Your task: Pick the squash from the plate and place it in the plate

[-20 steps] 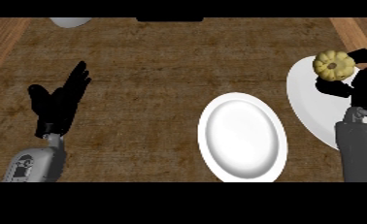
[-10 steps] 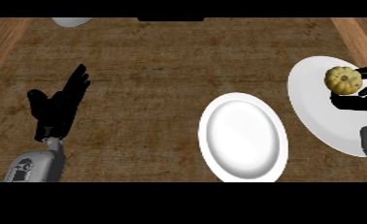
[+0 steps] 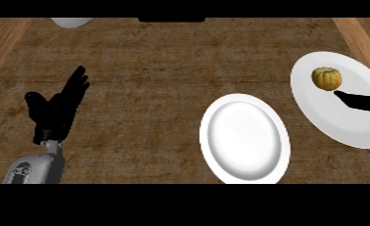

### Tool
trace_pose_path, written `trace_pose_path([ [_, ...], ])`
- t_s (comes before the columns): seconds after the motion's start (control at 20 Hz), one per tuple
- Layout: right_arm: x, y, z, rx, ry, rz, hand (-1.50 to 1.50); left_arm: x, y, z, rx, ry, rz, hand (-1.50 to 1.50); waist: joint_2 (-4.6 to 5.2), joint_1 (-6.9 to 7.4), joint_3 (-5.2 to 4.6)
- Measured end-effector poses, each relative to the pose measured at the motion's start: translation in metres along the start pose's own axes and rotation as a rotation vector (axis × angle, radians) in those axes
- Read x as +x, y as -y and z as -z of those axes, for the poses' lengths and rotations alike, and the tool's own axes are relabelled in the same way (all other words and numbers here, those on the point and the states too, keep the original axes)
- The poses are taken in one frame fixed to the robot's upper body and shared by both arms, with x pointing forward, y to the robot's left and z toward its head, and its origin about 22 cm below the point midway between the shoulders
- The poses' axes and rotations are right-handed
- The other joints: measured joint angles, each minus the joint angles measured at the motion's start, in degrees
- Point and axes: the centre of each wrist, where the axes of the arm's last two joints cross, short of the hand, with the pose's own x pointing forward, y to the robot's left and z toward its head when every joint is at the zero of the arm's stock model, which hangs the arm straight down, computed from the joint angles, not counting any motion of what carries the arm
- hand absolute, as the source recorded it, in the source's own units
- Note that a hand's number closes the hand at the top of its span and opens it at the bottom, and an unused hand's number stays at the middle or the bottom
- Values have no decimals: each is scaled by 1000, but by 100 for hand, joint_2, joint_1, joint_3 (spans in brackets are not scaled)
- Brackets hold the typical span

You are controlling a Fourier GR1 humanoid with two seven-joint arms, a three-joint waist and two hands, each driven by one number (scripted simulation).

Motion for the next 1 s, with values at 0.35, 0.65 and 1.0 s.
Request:
trace_pose_path([
  [0.35, 34, 18, -3, -66, 118, 296, -150, 4, -8, 3, 10, -1, 0, 0, -24, -72, -8],
  [0.65, 28, 34, -12, 15, 4, 539, -150, 2, -1, 4, 14, -6, -2, 0, -22, -87, -9],
  [1.0, -12, 68, -25, 51, 5, 621, -150, 4, 0, 8, 9, -11, -2, 0, -5, -41, -7],
])
